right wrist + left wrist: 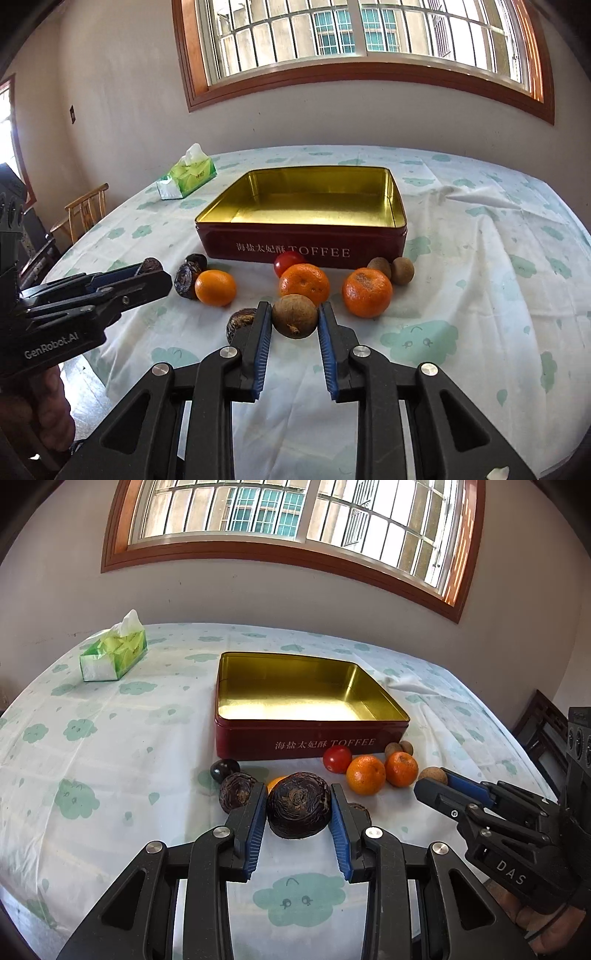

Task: Organize fruits
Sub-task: 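Carry the dark wrinkled ball toward the tin with the left gripper while the right grasps a small brown fruit, then lower the dark ball into the tin and open the left gripper while the right releases the brown fruit there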

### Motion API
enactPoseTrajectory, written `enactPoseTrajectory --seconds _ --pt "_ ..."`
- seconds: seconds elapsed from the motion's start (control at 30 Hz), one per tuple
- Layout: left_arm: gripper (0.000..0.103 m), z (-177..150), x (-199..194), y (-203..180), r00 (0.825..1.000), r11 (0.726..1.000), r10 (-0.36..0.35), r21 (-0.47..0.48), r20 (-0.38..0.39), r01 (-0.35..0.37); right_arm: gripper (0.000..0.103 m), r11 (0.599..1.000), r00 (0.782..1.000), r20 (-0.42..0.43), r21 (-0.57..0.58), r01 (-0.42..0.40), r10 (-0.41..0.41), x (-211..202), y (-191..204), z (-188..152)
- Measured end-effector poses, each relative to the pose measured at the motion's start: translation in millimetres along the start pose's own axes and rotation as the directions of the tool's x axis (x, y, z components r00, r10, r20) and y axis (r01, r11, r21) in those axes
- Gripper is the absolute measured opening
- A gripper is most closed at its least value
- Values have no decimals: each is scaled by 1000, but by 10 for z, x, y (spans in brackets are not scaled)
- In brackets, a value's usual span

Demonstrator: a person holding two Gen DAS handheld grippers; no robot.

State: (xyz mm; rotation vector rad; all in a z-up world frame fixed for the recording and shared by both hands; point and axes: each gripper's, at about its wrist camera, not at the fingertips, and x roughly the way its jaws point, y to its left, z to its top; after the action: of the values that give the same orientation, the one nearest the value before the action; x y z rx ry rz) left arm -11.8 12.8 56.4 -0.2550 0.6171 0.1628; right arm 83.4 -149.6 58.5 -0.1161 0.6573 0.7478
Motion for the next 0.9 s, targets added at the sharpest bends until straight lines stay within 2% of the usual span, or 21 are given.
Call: enactPoseTrajectory --seconds 0.2,0.6,0.9 --pt "34 150 -62 11 997 1000 -3 -11 81 3 23 1000 1000 19 -1 -4 4 -45 5 114" --pt "34 320 11 -63 996 999 42 23 73 -44 23 1000 999 33 0 -9 9 -10 -3 194" --pt "34 544 177 -56 994 997 64 38 91 -68 23 1000 999 50 8 8 -9 148 -125 433"
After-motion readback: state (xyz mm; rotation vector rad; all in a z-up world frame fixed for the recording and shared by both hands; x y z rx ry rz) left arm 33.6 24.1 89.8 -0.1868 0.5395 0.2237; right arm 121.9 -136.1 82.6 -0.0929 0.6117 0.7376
